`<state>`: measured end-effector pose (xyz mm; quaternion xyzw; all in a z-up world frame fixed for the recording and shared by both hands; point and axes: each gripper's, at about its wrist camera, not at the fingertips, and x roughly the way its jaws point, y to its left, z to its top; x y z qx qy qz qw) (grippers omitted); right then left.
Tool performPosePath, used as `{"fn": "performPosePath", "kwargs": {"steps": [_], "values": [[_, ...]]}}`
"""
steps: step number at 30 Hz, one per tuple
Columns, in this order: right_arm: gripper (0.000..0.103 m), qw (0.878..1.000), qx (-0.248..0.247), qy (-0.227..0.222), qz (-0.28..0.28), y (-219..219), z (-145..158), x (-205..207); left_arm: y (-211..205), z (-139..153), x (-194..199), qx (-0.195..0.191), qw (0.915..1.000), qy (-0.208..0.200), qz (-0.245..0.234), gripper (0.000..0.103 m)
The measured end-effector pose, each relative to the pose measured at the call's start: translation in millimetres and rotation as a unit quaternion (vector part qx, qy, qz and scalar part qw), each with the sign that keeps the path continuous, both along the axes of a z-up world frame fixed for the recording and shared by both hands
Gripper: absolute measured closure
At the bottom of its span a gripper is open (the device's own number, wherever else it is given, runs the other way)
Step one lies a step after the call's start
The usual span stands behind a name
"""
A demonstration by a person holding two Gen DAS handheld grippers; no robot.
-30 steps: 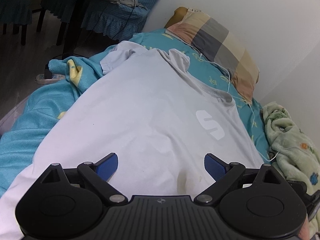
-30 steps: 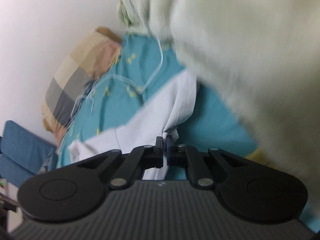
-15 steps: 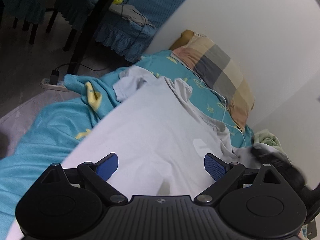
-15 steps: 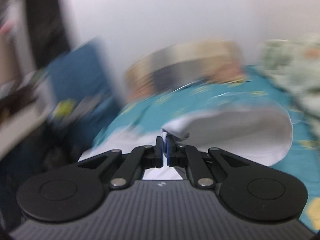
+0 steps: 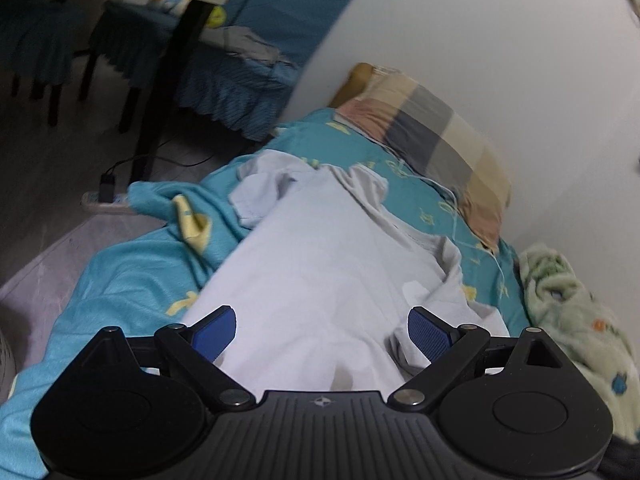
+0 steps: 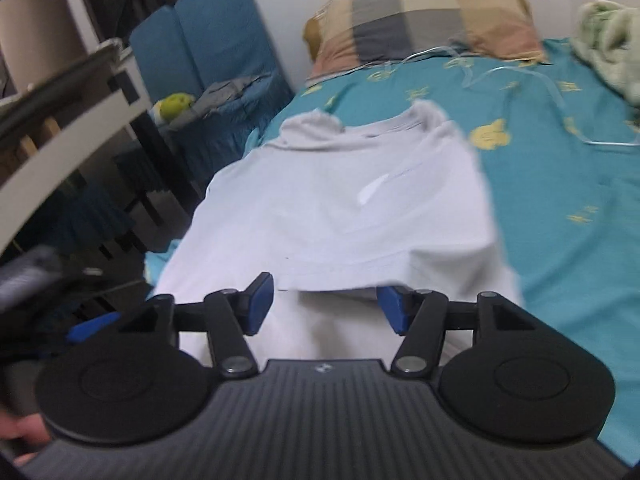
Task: Fold clothes
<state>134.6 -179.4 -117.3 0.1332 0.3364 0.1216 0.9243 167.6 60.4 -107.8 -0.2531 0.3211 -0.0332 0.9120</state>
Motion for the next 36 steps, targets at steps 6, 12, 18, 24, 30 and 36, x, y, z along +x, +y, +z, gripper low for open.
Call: {"fn": "performPosePath", "kwargs": {"steps": [6, 12, 18, 24, 30, 36], "values": [[0.043, 0.999, -0.006, 0.005, -0.040, -28.3, 36.4, -69.9, -34.7, 5.8, -9.1, 0.054, 0.9956, -0.028, -0.072, 0.011], [0.043, 0.997, -0.025, -0.014, -0.077, -53.5, 38.9, -106.0, -65.5, 12.8, -24.8, 0.092, 0.9867, -0.052, -0.123, 0.011], [0.043, 0.995, 0.000, -0.043, -0.092, -73.1, 54.7, -115.1, -117.3, 20.6, -29.0, 0.156, 0.9641, -0.089, -0.195, 0.011], [0.043, 0.991, 0.002, -0.058, -0.119, -97.9, 58.8, -117.8, -184.6, 17.5, 5.7, 0.192, 0.9455, -0.086, -0.249, 0.011], [0.043, 0.988, 0.012, -0.048, -0.149, -125.8, 41.4, -106.3, -236.9, -12.1, 76.3, 0.179, 0.9538, -0.040, -0.238, 0.021], [0.043, 0.987, 0.036, -0.006, -0.158, -139.3, 18.9, -90.6, -257.7, -31.4, 124.5, 0.180, 0.9562, 0.000, -0.231, 0.098]]}}
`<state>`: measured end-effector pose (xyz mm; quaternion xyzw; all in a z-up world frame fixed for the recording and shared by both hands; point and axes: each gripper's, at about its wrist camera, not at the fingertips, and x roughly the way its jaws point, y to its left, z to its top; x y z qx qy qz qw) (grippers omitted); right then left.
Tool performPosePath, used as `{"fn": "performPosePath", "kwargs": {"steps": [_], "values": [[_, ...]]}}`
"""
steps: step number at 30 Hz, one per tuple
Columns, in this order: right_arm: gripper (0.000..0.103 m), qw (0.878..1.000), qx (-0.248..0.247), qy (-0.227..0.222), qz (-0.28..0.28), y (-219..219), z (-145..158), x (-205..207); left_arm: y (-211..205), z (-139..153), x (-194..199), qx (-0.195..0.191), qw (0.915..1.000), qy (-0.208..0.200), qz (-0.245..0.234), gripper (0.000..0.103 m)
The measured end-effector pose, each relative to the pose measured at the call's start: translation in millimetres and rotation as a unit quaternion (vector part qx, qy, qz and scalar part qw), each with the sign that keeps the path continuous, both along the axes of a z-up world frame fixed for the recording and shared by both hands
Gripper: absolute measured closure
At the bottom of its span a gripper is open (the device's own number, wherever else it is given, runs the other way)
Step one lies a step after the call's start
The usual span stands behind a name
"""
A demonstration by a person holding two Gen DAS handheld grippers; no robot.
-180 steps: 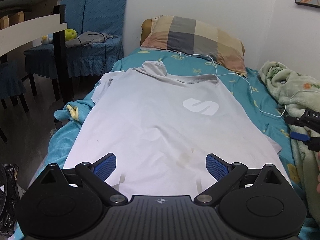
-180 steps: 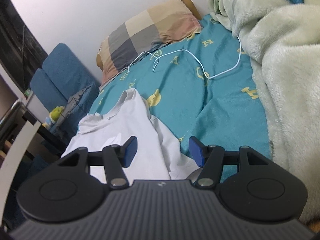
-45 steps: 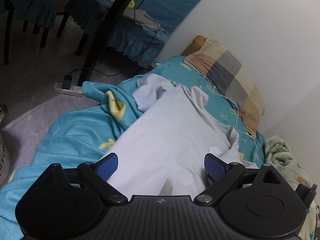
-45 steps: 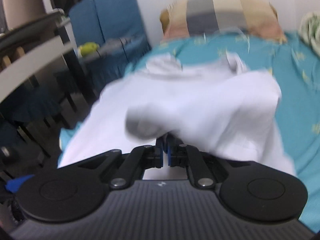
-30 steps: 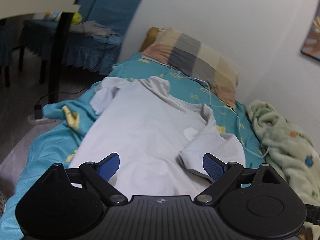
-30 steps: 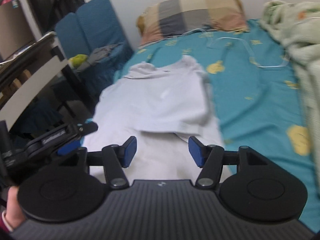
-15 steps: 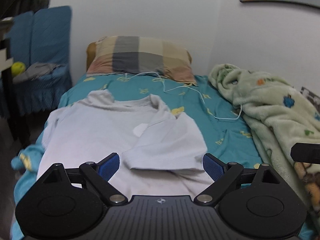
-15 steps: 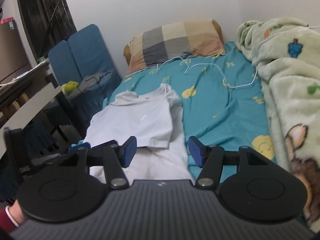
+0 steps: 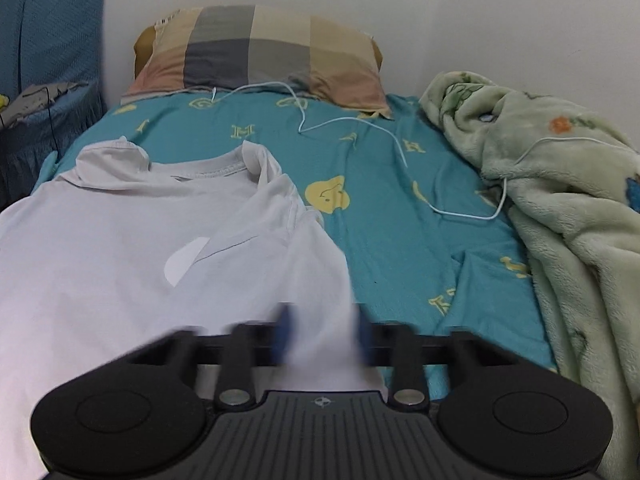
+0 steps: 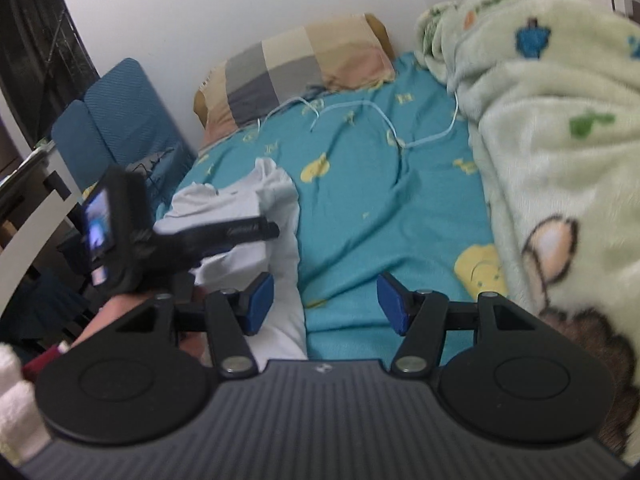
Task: Fold clothes
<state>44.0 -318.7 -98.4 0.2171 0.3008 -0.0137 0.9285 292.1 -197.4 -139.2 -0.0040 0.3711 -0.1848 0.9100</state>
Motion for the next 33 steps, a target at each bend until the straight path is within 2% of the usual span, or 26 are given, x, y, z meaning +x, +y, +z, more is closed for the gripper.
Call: {"fn": "performPosePath", "kwargs": {"steps": [3, 7, 11, 15, 18, 22, 24, 27, 29, 33], "values": [[0.043, 1.000, 0.014, 0.003, 0.008, 3.8, -2.9, -0.4, 16.2, 15.3, 20.7, -0.027, 0.9994, -0.013, 0.020, 0.100], [0.043, 0.999, 0.030, 0.003, 0.023, 13.0, -4.0, 4.1, 51.9, 36.0, 65.5, -0.061, 0.9957, -0.007, 0.069, 0.101], [0.043, 0.999, 0.025, 0.006, 0.043, 25.5, -6.8, 11.6, 83.9, 37.7, 114.4, -0.064, 0.9906, 0.018, 0.119, 0.101], [0.043, 0.998, 0.027, 0.018, 0.058, 32.1, -13.5, 18.3, 104.7, 16.0, 153.4, -0.060, 0.9838, 0.063, 0.156, 0.101], [0.043, 0.998, 0.022, 0.021, 0.059, 34.6, -16.4, 22.5, 114.6, -9.3, 164.5, -0.064, 0.9795, 0.090, 0.168, 0.100], [0.043, 0.997, 0.019, 0.034, 0.059, 36.0, -24.5, 28.8, 122.1, -34.5, 160.6, -0.075, 0.9803, 0.089, 0.160, 0.096], [0.043, 0.997, 0.019, 0.039, 0.059, 36.3, -26.5, 31.7, 125.9, -34.0, 156.8, -0.082, 0.9815, 0.082, 0.152, 0.092], [0.043, 0.997, 0.015, 0.038, 0.061, 36.6, -26.4, 33.7, 129.5, -24.9, 146.3, -0.078, 0.9838, 0.069, 0.146, 0.073], [0.043, 0.997, 0.013, 0.034, 0.062, 36.5, -24.8, 33.2, 133.1, -15.3, 134.1, -0.075, 0.9846, 0.057, 0.147, 0.054], [0.043, 0.998, 0.013, 0.027, 0.062, 35.2, -19.9, 27.7, 130.2, 6.8, 105.2, -0.054, 0.9894, 0.026, 0.132, 0.030]]}}
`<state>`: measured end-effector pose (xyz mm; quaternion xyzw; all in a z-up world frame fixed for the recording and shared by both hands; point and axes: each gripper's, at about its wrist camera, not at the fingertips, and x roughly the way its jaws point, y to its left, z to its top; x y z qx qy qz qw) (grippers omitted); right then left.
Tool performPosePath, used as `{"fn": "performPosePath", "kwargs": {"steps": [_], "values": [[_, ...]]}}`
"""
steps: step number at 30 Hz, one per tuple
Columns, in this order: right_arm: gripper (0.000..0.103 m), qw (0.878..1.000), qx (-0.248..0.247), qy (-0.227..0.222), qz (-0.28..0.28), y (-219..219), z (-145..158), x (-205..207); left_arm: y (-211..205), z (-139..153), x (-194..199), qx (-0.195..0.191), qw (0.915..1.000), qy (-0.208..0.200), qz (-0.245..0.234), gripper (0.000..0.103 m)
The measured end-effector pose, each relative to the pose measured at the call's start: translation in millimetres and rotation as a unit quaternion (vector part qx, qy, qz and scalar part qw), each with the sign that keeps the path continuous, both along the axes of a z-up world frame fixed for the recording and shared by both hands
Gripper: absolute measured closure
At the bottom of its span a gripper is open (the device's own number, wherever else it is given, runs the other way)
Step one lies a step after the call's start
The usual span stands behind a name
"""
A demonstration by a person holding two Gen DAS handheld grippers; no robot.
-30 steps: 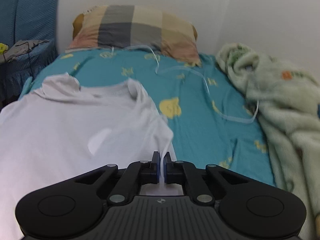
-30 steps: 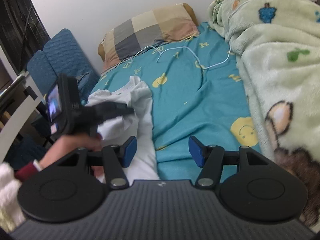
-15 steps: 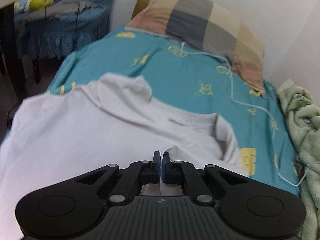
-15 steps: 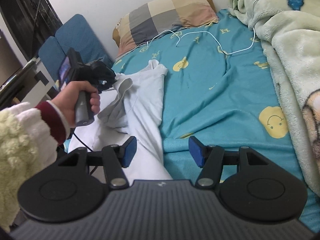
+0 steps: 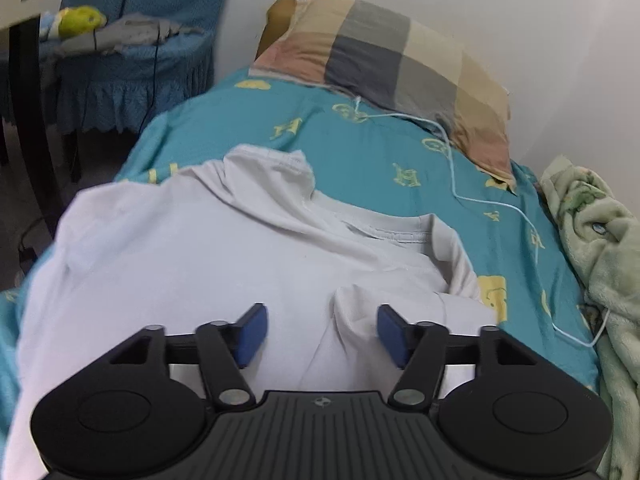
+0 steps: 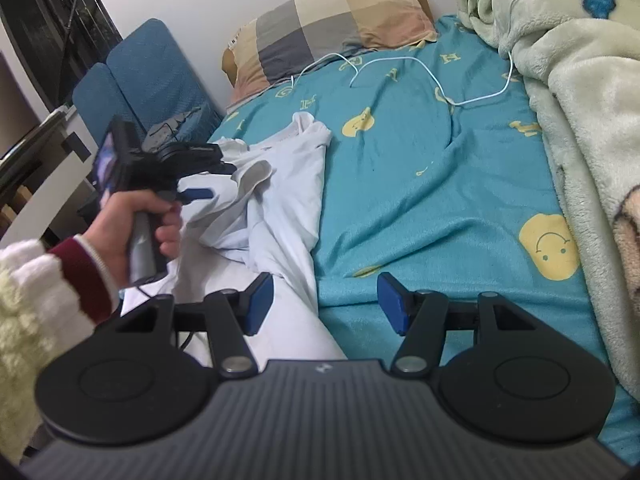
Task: Fold clothes
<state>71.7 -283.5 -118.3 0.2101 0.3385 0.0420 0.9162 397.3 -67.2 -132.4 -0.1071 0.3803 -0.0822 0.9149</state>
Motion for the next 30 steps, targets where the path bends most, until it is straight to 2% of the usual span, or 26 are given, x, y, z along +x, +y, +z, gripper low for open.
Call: {"fn": "performPosePath", "kwargs": {"steps": [1, 2, 8, 12, 15, 20, 21, 22, 23, 24, 25, 26, 28, 30], "values": [[0.043, 1.000, 0.002, -0.002, -0.002, -1.5, 1.4, -1.7, -2.1, 5.7, -8.5, 0.008, 0.9999, -0.010, -0.008, 0.020], [0.043, 1.000, 0.004, -0.004, -0.005, -3.1, 2.9, -3.5, -4.5, 11.1, -17.3, 0.015, 0.9995, -0.021, -0.017, 0.018], [0.043, 1.000, 0.009, -0.009, -0.025, -14.0, 5.9, -6.8, -26.7, 20.2, -74.0, 0.024, 0.9954, -0.042, -0.083, 0.017], [0.043, 0.999, 0.024, -0.008, -0.034, -20.5, 6.2, -5.8, -42.6, 16.7, -97.7, 0.058, 0.9885, -0.077, -0.117, 0.018], [0.043, 0.999, 0.026, -0.004, -0.034, -20.3, 4.6, -5.0, -54.1, 5.8, -103.4, 0.079, 0.9833, -0.080, -0.143, 0.019], [0.043, 0.999, 0.033, 0.004, -0.036, -20.0, 1.2, -1.8, -68.8, -20.4, -87.3, 0.175, 0.9745, -0.069, -0.123, 0.037], [0.043, 0.999, 0.034, 0.005, -0.036, -20.0, 0.5, -1.9, -64.5, -22.2, -82.4, 0.167, 0.9776, -0.064, -0.112, 0.039], [0.043, 0.999, 0.035, 0.006, -0.036, -20.1, -0.6, -2.1, -60.2, -24.1, -77.4, 0.159, 0.9805, -0.058, -0.100, 0.049], [0.043, 0.999, 0.037, 0.008, -0.037, -20.3, -1.6, -2.4, -55.9, -25.9, -72.5, 0.151, 0.9832, -0.053, -0.089, 0.066], [0.043, 0.998, 0.039, 0.010, -0.037, -20.7, -2.2, -1.9, -50.0, -27.0, -68.0, 0.134, 0.9867, -0.048, -0.078, 0.078], [0.043, 0.998, 0.041, 0.012, -0.038, -21.1, -2.9, -1.3, -37.5, -25.2, -65.2, 0.085, 0.9933, -0.042, -0.066, 0.096], [0.043, 0.998, 0.043, 0.013, -0.039, -21.9, -3.5, -1.1, -25.0, -23.3, -62.3, 0.036, 0.9972, -0.037, -0.054, 0.096], [0.043, 0.998, 0.047, 0.014, -0.041, -23.0, -4.4, -0.7, -2.3, -20.2, -58.5, -0.044, 0.9981, -0.031, -0.029, 0.099], [0.043, 0.998, 0.050, 0.014, -0.041, -23.5, -4.8, -0.3, 16.7, -21.1, -55.0, -0.075, 0.9970, -0.019, 0.008, 0.100]]}}
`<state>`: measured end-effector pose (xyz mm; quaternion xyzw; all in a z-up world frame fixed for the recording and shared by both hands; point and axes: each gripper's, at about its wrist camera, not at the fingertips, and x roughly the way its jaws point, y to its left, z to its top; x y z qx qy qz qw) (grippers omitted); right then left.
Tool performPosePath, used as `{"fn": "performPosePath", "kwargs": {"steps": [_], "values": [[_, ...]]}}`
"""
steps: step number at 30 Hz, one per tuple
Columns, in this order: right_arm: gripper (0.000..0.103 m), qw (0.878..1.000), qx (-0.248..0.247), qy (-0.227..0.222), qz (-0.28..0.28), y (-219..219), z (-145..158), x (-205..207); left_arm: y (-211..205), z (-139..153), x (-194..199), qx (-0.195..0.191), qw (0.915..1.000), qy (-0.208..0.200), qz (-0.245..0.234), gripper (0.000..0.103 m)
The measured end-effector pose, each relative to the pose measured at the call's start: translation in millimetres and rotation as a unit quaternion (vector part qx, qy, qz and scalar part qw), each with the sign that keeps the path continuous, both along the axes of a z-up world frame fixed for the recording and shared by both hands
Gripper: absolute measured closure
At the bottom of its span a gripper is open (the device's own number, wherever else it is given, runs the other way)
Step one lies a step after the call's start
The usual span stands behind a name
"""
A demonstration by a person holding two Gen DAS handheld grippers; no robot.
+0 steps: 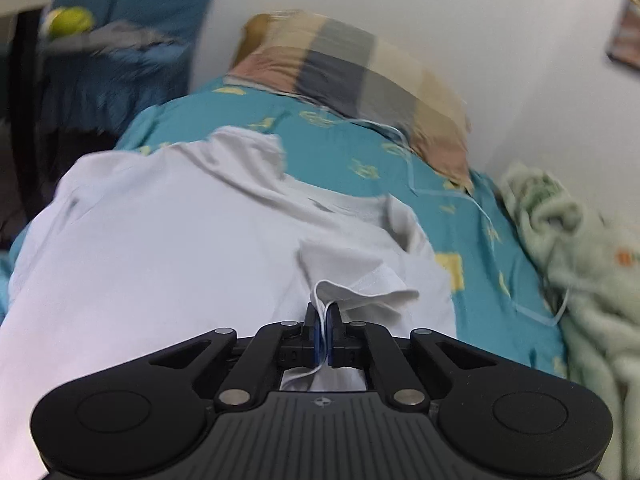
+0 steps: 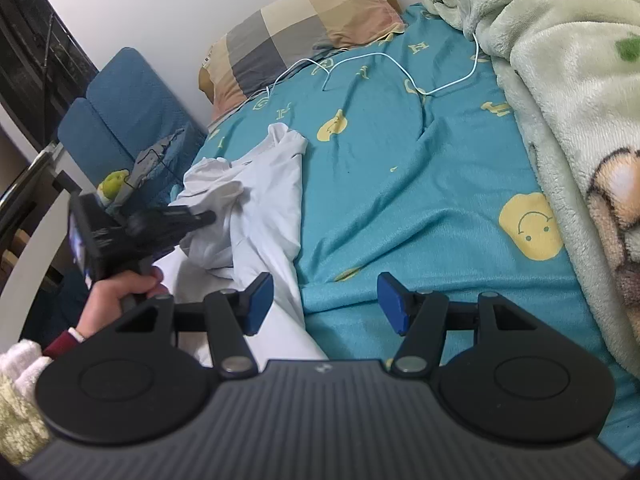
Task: Fold clothes
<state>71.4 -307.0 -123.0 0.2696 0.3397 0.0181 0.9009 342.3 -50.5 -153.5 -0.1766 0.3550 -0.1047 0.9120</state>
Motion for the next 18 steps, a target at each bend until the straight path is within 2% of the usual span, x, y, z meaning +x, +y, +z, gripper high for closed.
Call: {"fn": "performPosePath", "kwargs": {"steps": [1, 3, 7, 9, 10, 11, 15, 18], "values": [[0.043, 1.000, 0.001, -0.001, 0.001, 0.1, -0.2, 0.1, 9.9, -1.8, 2.4, -0.005, 0.9997, 0.010, 0.023, 0.100], [0.043, 1.000, 0.001, -0.001, 0.003, 0.1, -0.5, 0.6, 23.2, -7.0, 8.7, 0.012, 0.9973, 0.034, 0.064, 0.100], [0.043, 1.000, -0.002, 0.000, 0.009, 2.8, -1.0, 3.7, 39.3, -7.5, 16.4, 0.000, 0.9943, 0.065, 0.085, 0.097], [0.043, 1.000, -0.010, -0.003, 0.014, 4.7, 0.3, 3.6, 43.2, -1.8, 14.1, -0.003, 0.9934, 0.071, 0.091, 0.084], [0.043, 1.000, -0.011, -0.005, 0.015, 5.0, 0.9, 3.6, 43.5, 4.0, 8.2, 0.000, 0.9936, 0.067, 0.091, 0.073], [0.043, 1.000, -0.013, -0.008, 0.017, 5.9, 1.9, 3.2, 43.7, 10.0, 1.7, 0.004, 0.9938, 0.063, 0.091, 0.068], [0.043, 0.999, -0.023, -0.023, 0.020, 6.4, 10.1, -2.0, 41.3, 39.3, -37.0, 0.024, 0.9962, 0.050, 0.067, 0.057], [0.043, 0.999, -0.021, -0.036, 0.023, 3.9, 18.0, -8.5, 38.4, 61.5, -82.7, 0.027, 0.9983, 0.032, 0.040, 0.048]]}}
